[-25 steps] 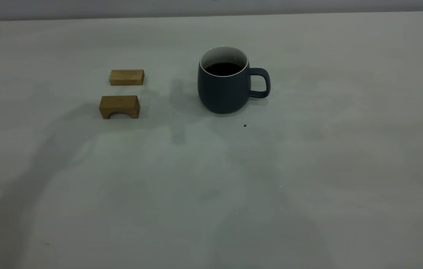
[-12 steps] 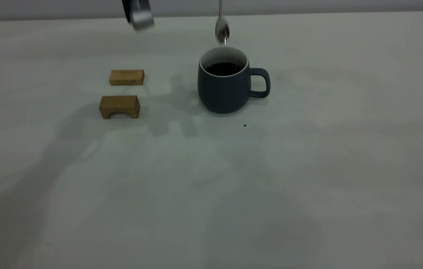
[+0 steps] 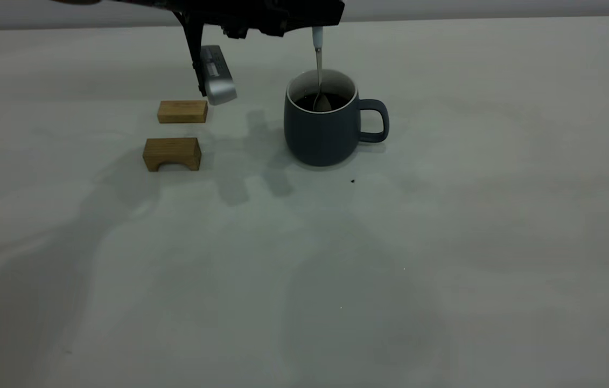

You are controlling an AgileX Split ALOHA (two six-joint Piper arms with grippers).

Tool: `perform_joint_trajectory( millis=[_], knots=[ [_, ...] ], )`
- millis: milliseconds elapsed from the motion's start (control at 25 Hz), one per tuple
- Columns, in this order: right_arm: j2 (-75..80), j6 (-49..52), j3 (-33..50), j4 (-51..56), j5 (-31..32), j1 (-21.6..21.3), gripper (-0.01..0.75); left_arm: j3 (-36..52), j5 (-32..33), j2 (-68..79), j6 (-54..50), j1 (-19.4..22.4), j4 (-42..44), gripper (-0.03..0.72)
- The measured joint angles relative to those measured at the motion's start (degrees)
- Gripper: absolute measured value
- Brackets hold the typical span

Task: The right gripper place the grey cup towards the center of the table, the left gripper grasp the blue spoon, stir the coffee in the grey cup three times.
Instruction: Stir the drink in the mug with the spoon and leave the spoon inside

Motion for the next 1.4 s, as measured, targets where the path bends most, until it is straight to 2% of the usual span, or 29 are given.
perform_joint_trajectory(
  millis=[320,520,720,1000,1200,1400],
  knots=[
    [0.0,0.0,0.0,0.0,0.0,0.0,0.47,-0.52,-0.49,2.84,-0.17,0.06,-0.07,0.118],
    [0.0,0.0,0.0,0.0,0.0,0.0,0.47,-0.52,-0.95,4.11,-0.17,1.55,-0.07,0.117],
    [0.0,0.0,0.0,0.0,0.0,0.0,0.47,-0.65,-3.76,4.18,-0.17,2.65,-0.09,0.117],
    [0.0,0.0,0.0,0.0,0.0,0.0,0.47,-6.71,-4.17,8.16,-0.27,2.76,-0.16,0.116],
    [0.0,0.0,0.0,0.0,0.0,0.0,0.47,-10.91,-4.25,9.92,-0.27,1.69,-0.15,0.116],
    [0.0,0.0,0.0,0.0,0.0,0.0,0.47,-11.33,-3.14,10.52,-0.27,-0.11,-0.04,0.116]
  ],
)
